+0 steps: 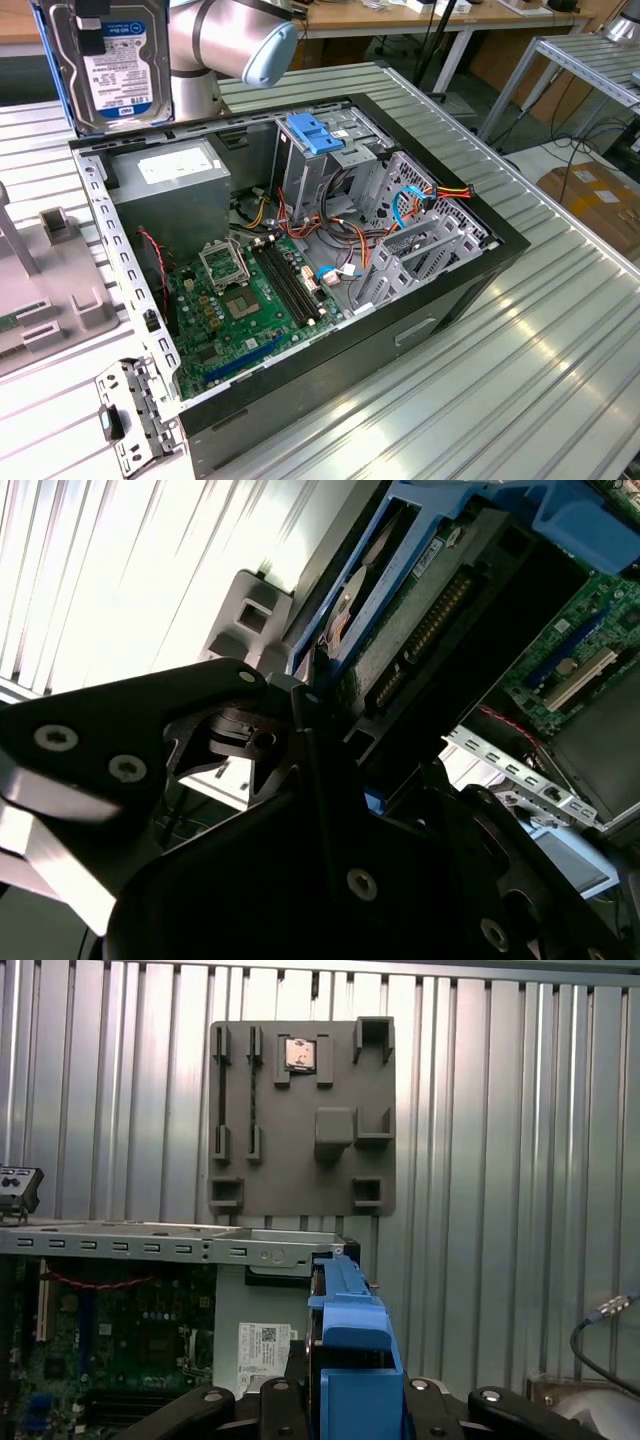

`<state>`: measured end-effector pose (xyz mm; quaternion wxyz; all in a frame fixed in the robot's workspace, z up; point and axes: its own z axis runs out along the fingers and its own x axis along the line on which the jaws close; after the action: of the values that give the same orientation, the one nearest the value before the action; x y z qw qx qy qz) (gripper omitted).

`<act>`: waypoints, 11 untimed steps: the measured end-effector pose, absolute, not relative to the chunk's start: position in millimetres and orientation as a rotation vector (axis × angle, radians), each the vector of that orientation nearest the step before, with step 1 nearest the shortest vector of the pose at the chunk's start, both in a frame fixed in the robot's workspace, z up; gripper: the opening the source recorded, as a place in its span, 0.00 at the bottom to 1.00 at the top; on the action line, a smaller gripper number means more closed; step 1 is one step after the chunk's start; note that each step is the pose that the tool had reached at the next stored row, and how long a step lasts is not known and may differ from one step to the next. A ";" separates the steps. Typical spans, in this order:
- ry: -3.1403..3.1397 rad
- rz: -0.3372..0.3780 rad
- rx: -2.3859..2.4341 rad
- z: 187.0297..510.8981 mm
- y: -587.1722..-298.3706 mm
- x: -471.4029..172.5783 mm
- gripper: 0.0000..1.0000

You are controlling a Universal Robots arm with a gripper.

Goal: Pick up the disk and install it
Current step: 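Pick up the disk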

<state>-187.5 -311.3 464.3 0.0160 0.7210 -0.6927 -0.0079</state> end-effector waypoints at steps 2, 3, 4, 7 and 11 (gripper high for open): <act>-2.154 -0.025 2.242 464.2 -313.1 -186.5 0.36; -2.154 -0.025 2.242 464.2 -314.1 -185.9 0.36; -2.154 -0.025 2.243 464.1 -315.0 -185.3 0.36; -2.154 -0.025 2.242 464.0 -317.7 -183.5 0.36; -2.154 -0.025 2.242 463.9 -321.5 -180.2 0.36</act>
<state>-180.2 -321.5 463.9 0.0161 0.7211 -0.6926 -0.0080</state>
